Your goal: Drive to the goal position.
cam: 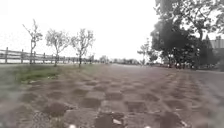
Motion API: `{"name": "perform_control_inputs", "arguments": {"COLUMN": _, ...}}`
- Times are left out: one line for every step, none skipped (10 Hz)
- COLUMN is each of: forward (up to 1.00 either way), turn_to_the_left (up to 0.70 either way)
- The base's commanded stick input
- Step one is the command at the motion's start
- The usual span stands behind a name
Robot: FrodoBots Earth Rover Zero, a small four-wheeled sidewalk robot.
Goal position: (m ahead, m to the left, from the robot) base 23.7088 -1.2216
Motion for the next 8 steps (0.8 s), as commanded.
{"name": "perform_control_inputs", "arguments": {"forward": 0.85, "turn_to_the_left": 0.0}}
{"name": "perform_control_inputs", "arguments": {"forward": 0.85, "turn_to_the_left": 0.0}}
{"name": "perform_control_inputs", "arguments": {"forward": 0.85, "turn_to_the_left": 0.0}}
{"name": "perform_control_inputs", "arguments": {"forward": 0.85, "turn_to_the_left": 0.0}}
{"name": "perform_control_inputs", "arguments": {"forward": 0.85, "turn_to_the_left": 0.0}}
{"name": "perform_control_inputs", "arguments": {"forward": 0.85, "turn_to_the_left": 0.0}}
{"name": "perform_control_inputs", "arguments": {"forward": 0.85, "turn_to_the_left": 0.0}}
{"name": "perform_control_inputs", "arguments": {"forward": 0.85, "turn_to_the_left": 0.0}}
